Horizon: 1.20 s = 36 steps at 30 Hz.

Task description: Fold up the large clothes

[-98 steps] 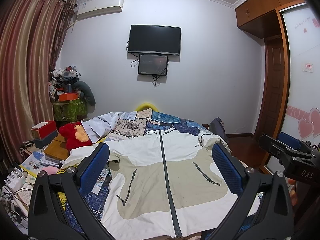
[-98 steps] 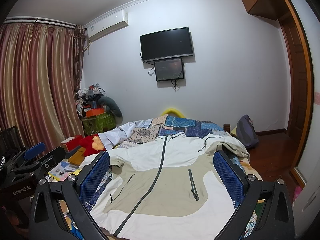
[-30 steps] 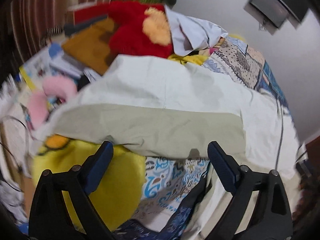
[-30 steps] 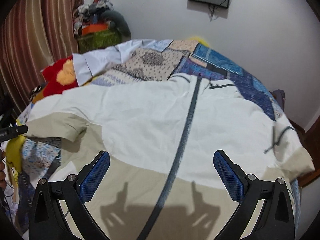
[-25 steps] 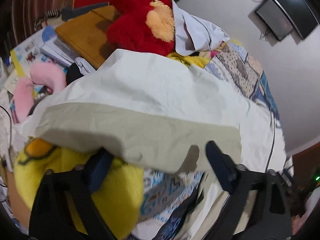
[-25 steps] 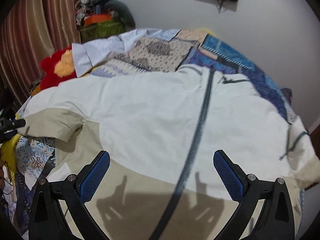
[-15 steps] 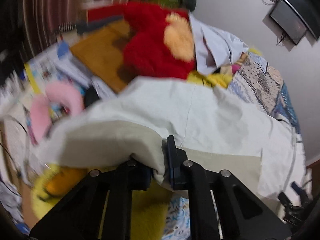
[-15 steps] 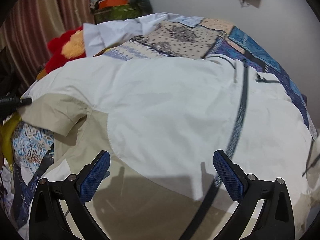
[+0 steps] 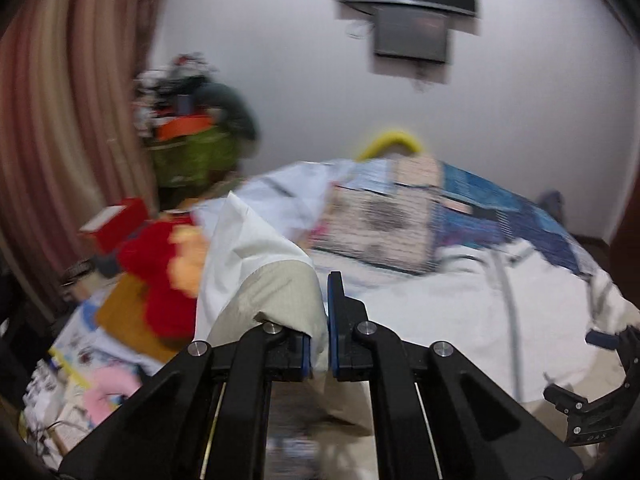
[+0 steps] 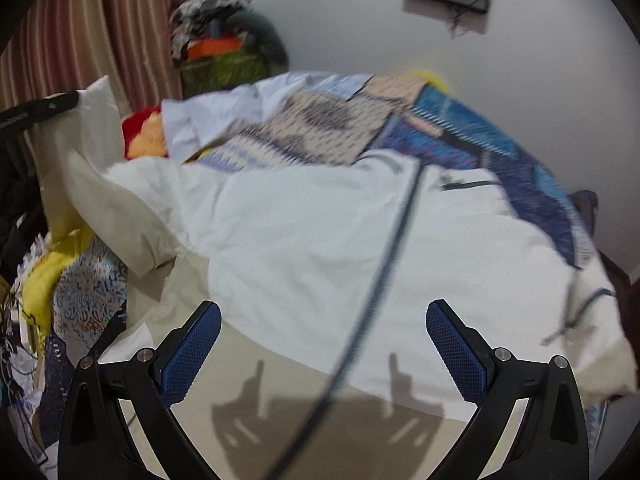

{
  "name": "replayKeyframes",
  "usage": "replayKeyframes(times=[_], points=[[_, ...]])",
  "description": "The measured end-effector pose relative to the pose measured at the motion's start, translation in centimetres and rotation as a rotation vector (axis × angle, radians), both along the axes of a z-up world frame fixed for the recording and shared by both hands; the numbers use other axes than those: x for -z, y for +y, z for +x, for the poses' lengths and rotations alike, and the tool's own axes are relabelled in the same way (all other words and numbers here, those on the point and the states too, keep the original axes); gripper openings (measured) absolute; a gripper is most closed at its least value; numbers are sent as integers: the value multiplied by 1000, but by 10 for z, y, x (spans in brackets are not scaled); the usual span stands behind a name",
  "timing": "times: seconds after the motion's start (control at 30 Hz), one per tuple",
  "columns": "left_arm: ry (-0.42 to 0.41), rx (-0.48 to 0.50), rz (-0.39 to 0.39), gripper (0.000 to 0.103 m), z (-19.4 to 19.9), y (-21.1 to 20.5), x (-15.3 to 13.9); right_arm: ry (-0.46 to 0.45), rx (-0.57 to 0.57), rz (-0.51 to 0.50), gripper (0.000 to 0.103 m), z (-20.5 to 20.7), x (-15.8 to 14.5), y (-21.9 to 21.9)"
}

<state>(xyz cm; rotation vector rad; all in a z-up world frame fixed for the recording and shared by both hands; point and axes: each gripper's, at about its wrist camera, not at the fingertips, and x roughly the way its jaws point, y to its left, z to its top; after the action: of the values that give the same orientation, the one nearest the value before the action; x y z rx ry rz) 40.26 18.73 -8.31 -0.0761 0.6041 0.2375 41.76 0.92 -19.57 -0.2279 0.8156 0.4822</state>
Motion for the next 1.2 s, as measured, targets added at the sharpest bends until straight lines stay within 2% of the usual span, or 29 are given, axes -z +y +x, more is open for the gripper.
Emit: replayKeyframes(times=[0.13,0.27,0.4,0.5,0.57,0.63,0.7,0.73,0.83,0.97,1.1,1.2], points=[[113,105,-59,6,30,-51,37,-11,50,11,102,-6,-15,-43],[290,191,-158,6,50,-91,100,3,94,-2,102,-10,-15,-85],[435,206,-166,7,60,-119,155,20,131,-7,102,-15,-10,-119],[503,208,-141,18,57,-131,180,42,147,1,102,-17,-5,-136],[505,229,-156,30,48,-133,182,49,150,5,102,-20,-2,-139],[487,258,-196,59,34,-128,172,61,145,11,102,-22,0,-138],[452,271,-214,73,19,-122,159,73,137,12,103,-22,4,-136],[430,272,-219,77,9,-116,149,80,133,10,103,-22,6,-133],[376,260,-258,79,-11,-94,128,99,123,14,103,-22,9,-121],[310,142,-315,83,-36,-38,113,108,93,15,103,-24,9,-101],[304,-13,-386,83,-48,28,123,95,75,0,103,-26,7,-81],[322,-115,-498,83,-56,71,146,100,69,7,103,-26,6,-69]])
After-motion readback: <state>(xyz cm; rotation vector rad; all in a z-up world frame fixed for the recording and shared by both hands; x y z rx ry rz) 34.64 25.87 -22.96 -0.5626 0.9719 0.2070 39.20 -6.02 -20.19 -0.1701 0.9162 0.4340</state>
